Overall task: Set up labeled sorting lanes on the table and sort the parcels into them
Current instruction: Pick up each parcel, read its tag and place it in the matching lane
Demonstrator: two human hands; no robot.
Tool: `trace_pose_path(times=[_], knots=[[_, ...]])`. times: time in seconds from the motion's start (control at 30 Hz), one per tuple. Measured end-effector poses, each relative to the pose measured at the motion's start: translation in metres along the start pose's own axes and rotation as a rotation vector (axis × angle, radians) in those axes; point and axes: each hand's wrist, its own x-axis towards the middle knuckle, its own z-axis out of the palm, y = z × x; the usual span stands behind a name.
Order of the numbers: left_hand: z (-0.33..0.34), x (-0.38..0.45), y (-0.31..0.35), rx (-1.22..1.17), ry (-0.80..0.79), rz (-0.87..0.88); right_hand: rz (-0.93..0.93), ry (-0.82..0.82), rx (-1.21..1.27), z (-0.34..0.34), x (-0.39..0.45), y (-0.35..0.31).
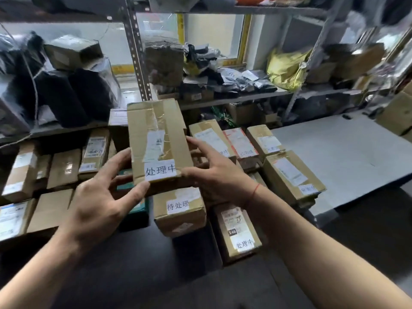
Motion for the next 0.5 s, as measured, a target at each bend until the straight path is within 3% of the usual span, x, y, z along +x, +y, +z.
trace_pose_path(times=[0.3,0.5], knots=[[0.111,0.048,0.068,0.099,-0.012,-0.001,0.011,-0.068,0.081,-0.134,0.007,0.043],[0.132,0.097,0.076,0.021,-0.082,-0.092,0.064,-0.118,0.128,-0.175,0.038,0.047]])
